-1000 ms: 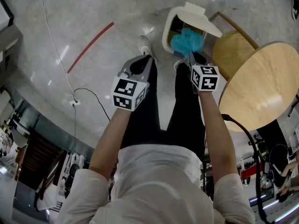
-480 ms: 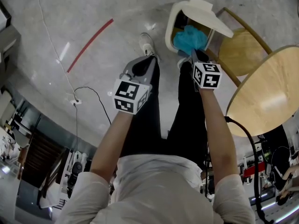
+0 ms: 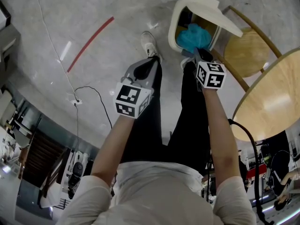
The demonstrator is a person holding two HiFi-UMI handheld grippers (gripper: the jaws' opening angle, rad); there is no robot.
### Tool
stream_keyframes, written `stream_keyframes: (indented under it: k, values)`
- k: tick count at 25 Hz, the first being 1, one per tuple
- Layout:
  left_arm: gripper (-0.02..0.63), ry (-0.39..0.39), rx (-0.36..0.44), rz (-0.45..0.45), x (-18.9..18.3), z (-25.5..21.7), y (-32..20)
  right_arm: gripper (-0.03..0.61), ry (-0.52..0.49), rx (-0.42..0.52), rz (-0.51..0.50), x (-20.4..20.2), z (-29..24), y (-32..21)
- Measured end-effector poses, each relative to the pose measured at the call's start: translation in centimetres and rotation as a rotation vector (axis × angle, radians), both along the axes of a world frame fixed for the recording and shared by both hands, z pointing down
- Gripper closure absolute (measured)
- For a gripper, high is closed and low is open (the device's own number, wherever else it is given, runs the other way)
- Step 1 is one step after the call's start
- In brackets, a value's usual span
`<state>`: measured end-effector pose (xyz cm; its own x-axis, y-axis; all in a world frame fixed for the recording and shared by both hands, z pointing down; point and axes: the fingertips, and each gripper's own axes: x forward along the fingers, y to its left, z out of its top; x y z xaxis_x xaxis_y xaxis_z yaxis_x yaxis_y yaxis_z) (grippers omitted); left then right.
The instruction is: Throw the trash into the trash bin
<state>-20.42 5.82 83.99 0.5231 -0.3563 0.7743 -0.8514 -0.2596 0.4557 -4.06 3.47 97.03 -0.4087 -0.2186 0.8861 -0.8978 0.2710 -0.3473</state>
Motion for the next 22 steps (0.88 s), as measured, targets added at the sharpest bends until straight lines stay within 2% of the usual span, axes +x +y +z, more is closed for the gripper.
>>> stream_keyframes:
  k: [5, 6, 9, 16, 22]
  values:
    - [0.611, -0.001, -0.005, 0.005, 0.2, 0.2, 0.7, 0.418, 0.007, 0.002, 0.008, 0.3, 0.1, 0.4]
    - [0.611, -0.001, -0.003, 0.006, 0.3, 0.1, 0.7, 0.416, 0.006, 0.003, 0.007, 0.3, 0.0, 0.4]
    - [0.611, 0.000, -0.001, 0.008, 0.4, -0.4, 0.7, 0.363, -0.006, 0.003, -0.029, 0.0, -0.6, 0.7]
    - [0.611, 0.002, 0.007, -0.003, 0.6, -1.4, 0.6, 0.360, -0.005, 0.013, -0.075, -0.4, -2.1, 0.7]
    - [0.611, 0.001, 0.025, -0.007, 0.9, -3.4, -0.1, 0.363, -0.011, 0.037, -0.059, -0.3, -4.9, -0.3]
